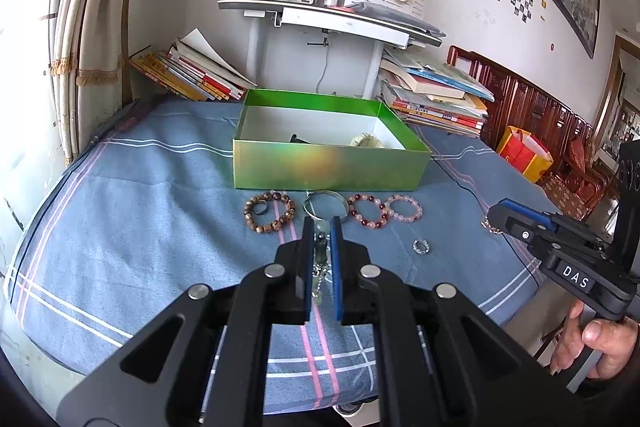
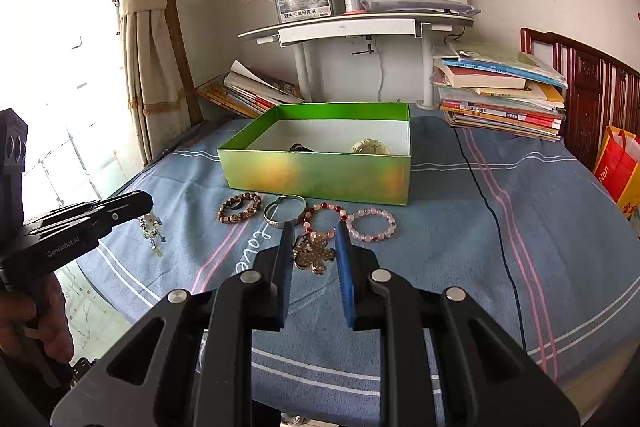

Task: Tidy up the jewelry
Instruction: 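Carry the earring and gold pendant over into the green box with both tools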

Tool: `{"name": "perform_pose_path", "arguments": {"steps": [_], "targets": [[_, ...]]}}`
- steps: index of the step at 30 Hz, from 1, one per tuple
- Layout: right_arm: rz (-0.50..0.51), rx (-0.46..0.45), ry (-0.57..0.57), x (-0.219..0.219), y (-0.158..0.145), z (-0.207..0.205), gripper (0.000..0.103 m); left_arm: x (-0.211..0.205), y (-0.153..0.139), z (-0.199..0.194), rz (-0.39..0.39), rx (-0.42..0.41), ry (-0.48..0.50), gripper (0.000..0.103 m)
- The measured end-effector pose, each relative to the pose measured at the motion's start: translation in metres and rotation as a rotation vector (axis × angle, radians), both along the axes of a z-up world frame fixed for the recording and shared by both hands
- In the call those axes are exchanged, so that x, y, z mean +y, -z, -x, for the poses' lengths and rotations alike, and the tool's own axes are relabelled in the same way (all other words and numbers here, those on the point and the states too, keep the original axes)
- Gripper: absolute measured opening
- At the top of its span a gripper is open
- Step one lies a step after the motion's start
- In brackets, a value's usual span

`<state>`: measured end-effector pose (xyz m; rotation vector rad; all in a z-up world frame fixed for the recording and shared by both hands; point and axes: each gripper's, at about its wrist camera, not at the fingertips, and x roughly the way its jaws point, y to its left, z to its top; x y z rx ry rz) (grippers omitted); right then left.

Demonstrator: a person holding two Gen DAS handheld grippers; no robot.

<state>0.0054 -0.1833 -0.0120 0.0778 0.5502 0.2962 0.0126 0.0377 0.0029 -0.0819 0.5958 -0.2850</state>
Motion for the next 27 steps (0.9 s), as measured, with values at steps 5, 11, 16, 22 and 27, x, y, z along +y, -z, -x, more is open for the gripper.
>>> {"name": "perform_pose_path", "arguments": {"steps": [5, 11, 16, 22, 27], "targets": [[0.001, 0.007, 0.0, -0.0001, 0.0018, -0.0008, 0.021, -0.0016, 0.0013, -0.0029, -0.004, 0.007, 0.002, 0.008], [-0.001, 0.01, 0.001, -0.0002, 0.0025, -0.002, 0.021, -0.0021, 0.002, -0.0042, -0.005, 0.009, 0.002, 0.008], [0.0, 0.017, 0.0, 0.0001, 0.005, -0.0053, 0.021, -0.003, 0.0051, -0.0075, -0.007, 0.017, 0.003, 0.008], [0.001, 0.022, 0.0, 0.0004, 0.0057, -0.0067, 0.021, -0.003, 0.0055, -0.0081, -0.007, 0.019, 0.001, 0.008], [0.003, 0.028, -0.003, 0.0009, 0.0072, -0.0077, 0.021, -0.0026, 0.0074, -0.0101, -0.008, 0.021, 0.0, 0.008]]}}
